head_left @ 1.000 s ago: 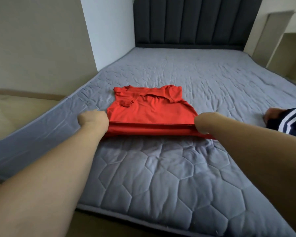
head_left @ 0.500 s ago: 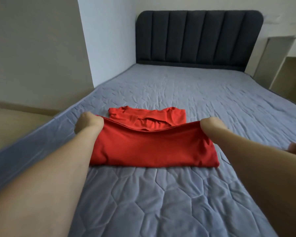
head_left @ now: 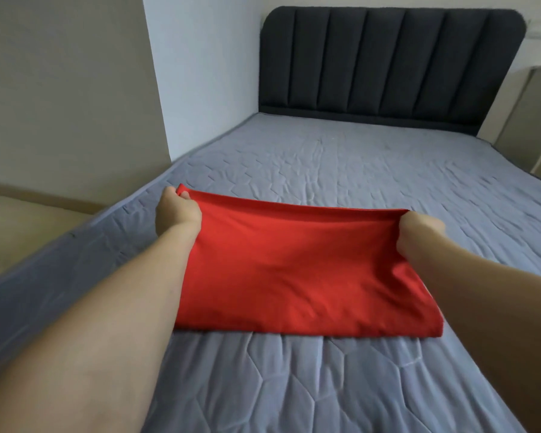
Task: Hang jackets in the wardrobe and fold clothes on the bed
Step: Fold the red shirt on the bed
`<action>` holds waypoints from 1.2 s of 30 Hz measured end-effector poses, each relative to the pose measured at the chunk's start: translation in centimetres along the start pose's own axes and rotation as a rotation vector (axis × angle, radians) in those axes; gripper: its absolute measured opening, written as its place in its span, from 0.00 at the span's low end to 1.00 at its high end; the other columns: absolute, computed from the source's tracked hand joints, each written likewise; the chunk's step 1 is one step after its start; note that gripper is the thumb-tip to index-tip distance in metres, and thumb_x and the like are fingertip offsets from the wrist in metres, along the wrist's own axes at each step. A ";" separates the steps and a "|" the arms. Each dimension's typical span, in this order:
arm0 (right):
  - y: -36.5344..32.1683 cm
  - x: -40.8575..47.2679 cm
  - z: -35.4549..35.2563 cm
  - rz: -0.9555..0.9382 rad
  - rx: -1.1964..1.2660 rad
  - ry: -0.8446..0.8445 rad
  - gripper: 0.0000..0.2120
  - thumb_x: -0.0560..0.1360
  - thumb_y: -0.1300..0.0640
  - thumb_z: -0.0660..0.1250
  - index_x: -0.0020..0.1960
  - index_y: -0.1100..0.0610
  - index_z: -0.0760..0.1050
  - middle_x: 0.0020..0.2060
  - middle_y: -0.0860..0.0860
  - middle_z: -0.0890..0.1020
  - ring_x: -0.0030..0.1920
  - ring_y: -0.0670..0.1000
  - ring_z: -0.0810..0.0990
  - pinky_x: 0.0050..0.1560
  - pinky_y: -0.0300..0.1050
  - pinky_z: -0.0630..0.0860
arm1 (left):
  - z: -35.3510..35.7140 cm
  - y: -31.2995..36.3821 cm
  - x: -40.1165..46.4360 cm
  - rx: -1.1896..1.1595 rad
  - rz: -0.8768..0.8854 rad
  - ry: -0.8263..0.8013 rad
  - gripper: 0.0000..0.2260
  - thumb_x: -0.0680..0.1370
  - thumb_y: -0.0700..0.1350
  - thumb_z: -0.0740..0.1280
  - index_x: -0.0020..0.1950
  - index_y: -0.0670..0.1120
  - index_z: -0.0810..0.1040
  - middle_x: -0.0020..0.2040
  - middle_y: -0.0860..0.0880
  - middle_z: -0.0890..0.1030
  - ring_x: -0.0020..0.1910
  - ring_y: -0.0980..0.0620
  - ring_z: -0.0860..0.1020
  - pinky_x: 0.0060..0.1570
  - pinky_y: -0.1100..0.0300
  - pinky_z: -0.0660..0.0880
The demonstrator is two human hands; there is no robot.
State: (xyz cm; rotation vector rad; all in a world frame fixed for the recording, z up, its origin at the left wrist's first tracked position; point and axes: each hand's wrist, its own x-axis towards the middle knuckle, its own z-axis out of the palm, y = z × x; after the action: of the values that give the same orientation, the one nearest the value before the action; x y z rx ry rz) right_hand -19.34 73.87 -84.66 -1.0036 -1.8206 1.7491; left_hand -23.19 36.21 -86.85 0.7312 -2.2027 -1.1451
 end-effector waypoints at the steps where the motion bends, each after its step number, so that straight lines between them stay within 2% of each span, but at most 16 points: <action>1: 0.4 1.6 0.6 -0.003 0.040 -0.009 0.20 0.77 0.57 0.64 0.67 0.62 0.71 0.54 0.55 0.77 0.46 0.51 0.72 0.44 0.43 0.68 | 0.8 -0.1 0.5 0.025 0.005 -0.006 0.12 0.83 0.48 0.56 0.59 0.44 0.73 0.60 0.41 0.78 0.59 0.39 0.76 0.53 0.51 0.69; 5: 1.5 6.3 5.6 0.020 0.032 0.031 0.19 0.77 0.57 0.62 0.66 0.61 0.71 0.47 0.51 0.73 0.46 0.51 0.71 0.46 0.44 0.70 | 6.4 -1.6 3.8 0.121 0.014 -0.030 0.13 0.83 0.48 0.56 0.60 0.41 0.72 0.62 0.39 0.77 0.61 0.37 0.75 0.55 0.48 0.70; 7: 3.1 8.3 7.9 0.052 0.042 0.124 0.18 0.75 0.56 0.63 0.63 0.60 0.73 0.45 0.52 0.75 0.46 0.52 0.73 0.48 0.44 0.71 | 9.1 -3.3 5.0 0.189 -0.016 -0.053 0.14 0.83 0.48 0.57 0.62 0.40 0.72 0.63 0.38 0.76 0.62 0.36 0.75 0.57 0.47 0.71; 11: 7.5 11.3 9.7 0.040 -0.159 0.120 0.19 0.79 0.54 0.57 0.66 0.62 0.72 0.61 0.58 0.78 0.59 0.57 0.77 0.59 0.46 0.72 | 12.3 -7.0 5.9 0.364 -0.031 -0.095 0.16 0.82 0.49 0.58 0.63 0.40 0.74 0.64 0.38 0.76 0.64 0.36 0.74 0.60 0.45 0.71; 13: 8.5 11.6 9.6 -0.039 -0.292 0.059 0.20 0.78 0.52 0.57 0.65 0.61 0.73 0.62 0.57 0.78 0.62 0.58 0.77 0.62 0.50 0.74 | 12.5 -7.3 6.2 0.380 -0.022 -0.096 0.16 0.81 0.49 0.59 0.63 0.41 0.74 0.64 0.38 0.77 0.63 0.36 0.75 0.60 0.46 0.71; 15: 8.0 11.2 9.8 -0.072 -0.499 0.090 0.20 0.78 0.54 0.57 0.66 0.61 0.73 0.64 0.58 0.76 0.65 0.59 0.74 0.66 0.53 0.71 | 12.1 -6.9 6.6 0.344 -0.025 -0.118 0.17 0.81 0.49 0.59 0.64 0.40 0.75 0.64 0.38 0.77 0.63 0.37 0.75 0.60 0.48 0.72; 17: 6.7 10.0 10.3 -0.107 -0.664 0.268 0.20 0.77 0.57 0.58 0.67 0.61 0.71 0.67 0.61 0.71 0.69 0.61 0.67 0.70 0.55 0.61 | 11.1 -6.5 7.0 0.285 -0.029 -0.150 0.18 0.80 0.48 0.61 0.64 0.38 0.76 0.63 0.37 0.78 0.63 0.37 0.76 0.59 0.49 0.72; 19: 5.6 8.0 10.7 -0.366 -0.745 0.299 0.22 0.74 0.57 0.60 0.67 0.61 0.69 0.69 0.62 0.66 0.70 0.63 0.61 0.71 0.57 0.54 | 9.3 -6.3 6.7 0.276 -0.037 -0.177 0.20 0.79 0.50 0.62 0.64 0.37 0.75 0.63 0.35 0.77 0.62 0.36 0.76 0.59 0.49 0.73; 21: 5.4 5.6 11.4 -0.756 -0.920 0.091 0.23 0.74 0.55 0.61 0.68 0.59 0.68 0.69 0.60 0.66 0.70 0.62 0.62 0.71 0.56 0.52 | 7.0 -6.8 5.8 0.290 -0.036 -0.233 0.22 0.77 0.51 0.64 0.62 0.36 0.76 0.60 0.35 0.79 0.59 0.36 0.78 0.56 0.50 0.75; 23: 5.1 3.6 13.7 -0.973 -1.029 -0.172 0.22 0.76 0.52 0.62 0.70 0.55 0.69 0.69 0.56 0.69 0.70 0.60 0.65 0.70 0.53 0.55 | 4.2 -7.5 4.5 0.189 -0.079 -0.381 0.17 0.74 0.50 0.66 0.56 0.38 0.80 0.48 0.39 0.83 0.45 0.41 0.81 0.42 0.55 0.75; 25: 4.8 1.0 17.4 -0.941 -1.094 -0.457 0.22 0.78 0.46 0.60 0.71 0.52 0.68 0.69 0.53 0.73 0.69 0.57 0.68 0.69 0.51 0.58 | 1.0 -7.8 3.0 0.021 -0.283 -0.692 0.14 0.74 0.50 0.67 0.54 0.43 0.81 0.42 0.43 0.81 0.36 0.46 0.77 0.35 0.60 0.70; 27: 5.0 -1.9 21.5 -0.821 -1.100 -0.705 0.26 0.79 0.40 0.58 0.72 0.52 0.67 0.69 0.52 0.73 0.69 0.56 0.70 0.68 0.51 0.63 | -1.2 -8.0 2.2 -0.026 -0.450 -0.999 0.14 0.75 0.53 0.67 0.55 0.47 0.81 0.45 0.47 0.83 0.36 0.50 0.78 0.35 0.62 0.72; 29: 5.6 -4.4 25.2 -0.810 -1.149 -0.800 0.32 0.77 0.33 0.56 0.69 0.55 0.69 0.68 0.56 0.73 0.67 0.58 0.71 0.63 0.50 0.67 | -2.3 -8.3 1.6 -0.110 -0.533 -1.183 0.14 0.71 0.50 0.71 0.53 0.45 0.83 0.45 0.48 0.85 0.36 0.52 0.83 0.33 0.63 0.77; 32: 5.8 -6.6 29.1 -0.838 -1.165 -0.799 0.34 0.73 0.28 0.58 0.60 0.57 0.74 0.61 0.57 0.77 0.60 0.58 0.76 0.50 0.46 0.68 | -2.5 -9.1 0.8 -0.238 -0.547 -1.297 0.18 0.64 0.44 0.75 0.54 0.44 0.83 0.48 0.46 0.86 0.44 0.52 0.85 0.43 0.57 0.82; 34: 5.5 -7.3 30.8 -0.764 -1.137 -0.861 0.29 0.74 0.34 0.63 0.60 0.58 0.75 0.59 0.56 0.79 0.55 0.56 0.77 0.49 0.44 0.68 | -2.2 -9.6 0.4 -0.252 -0.539 -1.304 0.20 0.67 0.41 0.76 0.59 0.45 0.81 0.52 0.47 0.85 0.53 0.50 0.83 0.56 0.53 0.79; 36: 4.6 -7.9 31.5 -0.718 -1.175 -0.865 0.23 0.77 0.43 0.65 0.62 0.61 0.74 0.58 0.58 0.79 0.54 0.56 0.78 0.50 0.45 0.72 | -2.2 -9.5 0.5 -0.221 -0.541 -1.271 0.16 0.71 0.39 0.74 0.59 0.45 0.81 0.52 0.46 0.85 0.54 0.49 0.83 0.58 0.52 0.78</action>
State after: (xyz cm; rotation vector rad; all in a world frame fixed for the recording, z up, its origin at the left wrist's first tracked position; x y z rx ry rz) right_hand -36.27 46.62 -91.51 0.3167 -3.2749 0.5389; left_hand -20.03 30.02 -93.74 0.5560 -2.7753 -2.6138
